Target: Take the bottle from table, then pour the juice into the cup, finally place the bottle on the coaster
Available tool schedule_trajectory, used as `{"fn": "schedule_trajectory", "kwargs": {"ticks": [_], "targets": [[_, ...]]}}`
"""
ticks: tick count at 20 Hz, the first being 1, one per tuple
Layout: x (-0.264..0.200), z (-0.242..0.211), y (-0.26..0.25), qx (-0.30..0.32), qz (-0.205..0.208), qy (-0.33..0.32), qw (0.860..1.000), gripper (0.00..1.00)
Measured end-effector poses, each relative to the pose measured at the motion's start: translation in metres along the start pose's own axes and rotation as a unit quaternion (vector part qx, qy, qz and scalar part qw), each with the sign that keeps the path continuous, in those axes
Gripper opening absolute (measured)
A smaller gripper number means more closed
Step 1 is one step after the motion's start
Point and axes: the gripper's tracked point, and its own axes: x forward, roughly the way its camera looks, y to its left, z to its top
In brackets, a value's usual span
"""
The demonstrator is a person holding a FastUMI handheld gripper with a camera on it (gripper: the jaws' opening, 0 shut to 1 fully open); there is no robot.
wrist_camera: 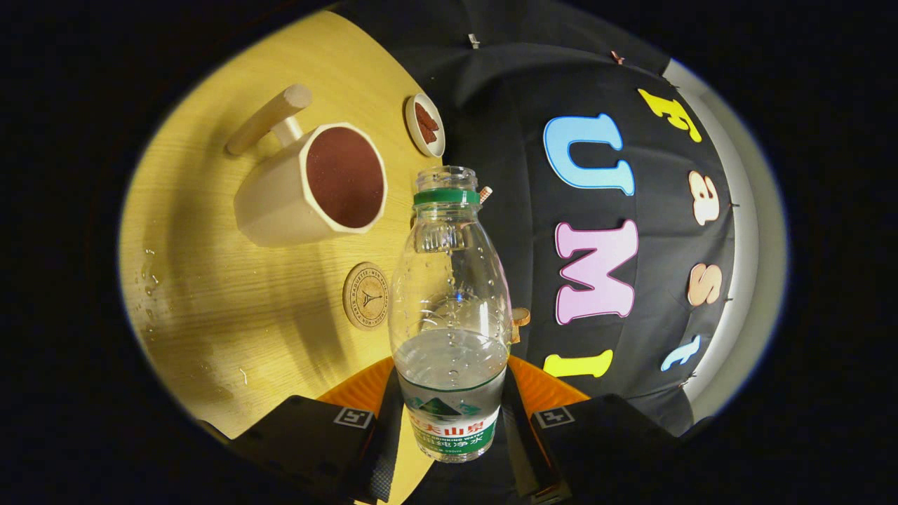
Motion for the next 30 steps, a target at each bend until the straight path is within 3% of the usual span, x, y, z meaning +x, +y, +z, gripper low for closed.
{"fn": "schedule_trajectory", "kwargs": {"ticks": [30], "targets": [[0.010,0.007,-0.004,-0.135,0.000,0.003,0.991,0.67]]}}
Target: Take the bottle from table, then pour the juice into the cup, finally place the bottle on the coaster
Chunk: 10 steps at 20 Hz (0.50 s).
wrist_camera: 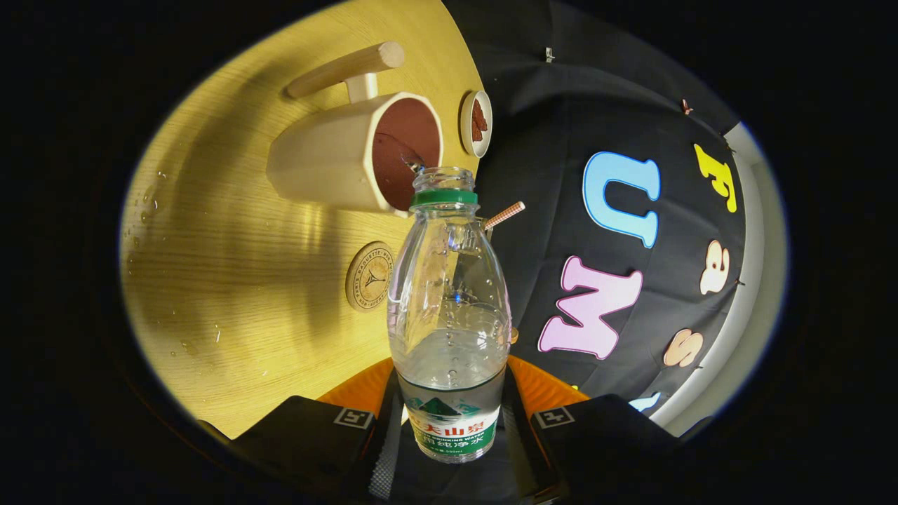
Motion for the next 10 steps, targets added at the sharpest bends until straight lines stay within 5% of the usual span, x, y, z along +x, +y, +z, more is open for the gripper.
{"fn": "schedule_trajectory", "kwargs": {"ticks": [10], "targets": [[0.0009,0.0003,-0.0100,-0.024,-0.013,-0.002,1.000,0.68]]}}
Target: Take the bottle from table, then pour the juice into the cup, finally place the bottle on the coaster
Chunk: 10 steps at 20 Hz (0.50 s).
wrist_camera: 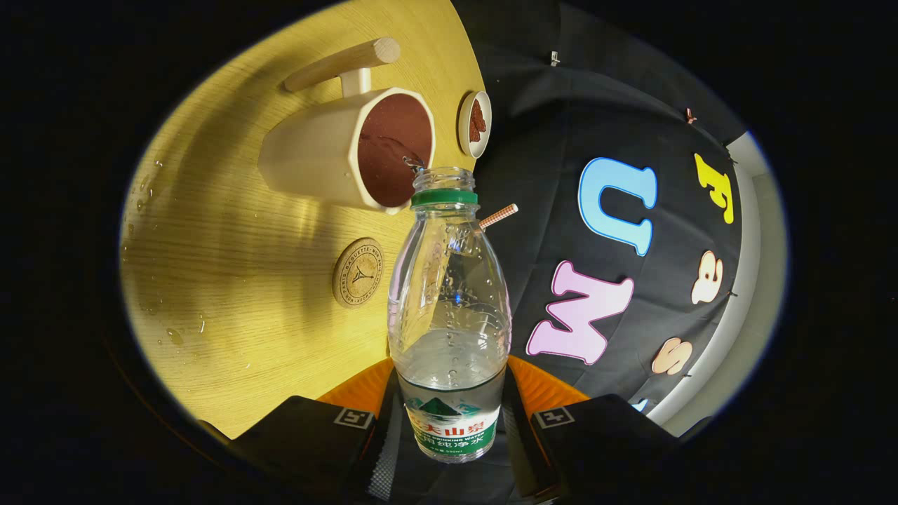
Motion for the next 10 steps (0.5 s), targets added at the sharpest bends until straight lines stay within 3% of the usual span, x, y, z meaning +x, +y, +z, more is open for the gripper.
{"fn": "schedule_trajectory", "kwargs": {"ticks": [10], "targets": [[0.0014,-0.0023,-0.0088,-0.023,-0.010,0.000,1.000,0.67]]}}
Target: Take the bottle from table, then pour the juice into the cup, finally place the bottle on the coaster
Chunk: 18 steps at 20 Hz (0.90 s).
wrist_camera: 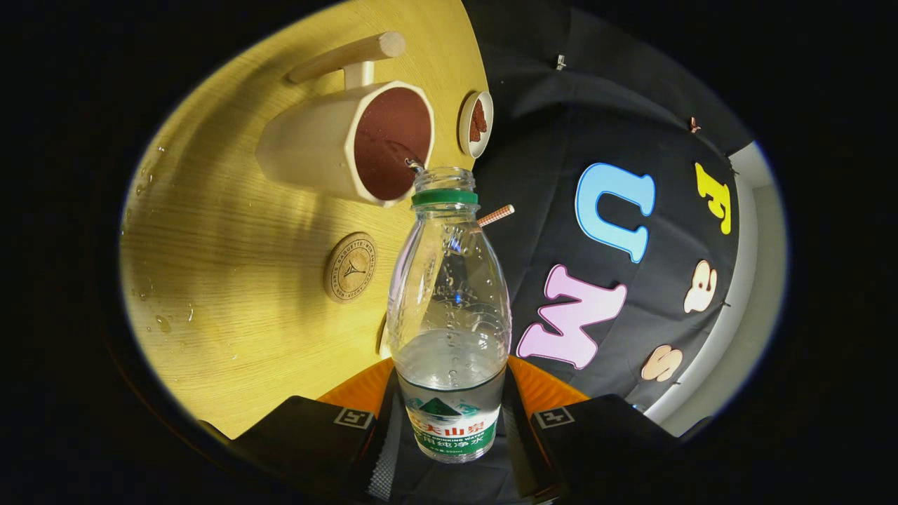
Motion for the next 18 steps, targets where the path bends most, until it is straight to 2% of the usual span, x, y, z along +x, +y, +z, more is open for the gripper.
{"fn": "schedule_trajectory", "kwargs": {"ticks": [10,18], "targets": [[0.001,-0.001,-0.013,-0.039,-0.019,-0.006,0.999,0.67],[0.001,0.006,-0.032,-0.096,-0.046,-0.025,0.994,0.67]]}}
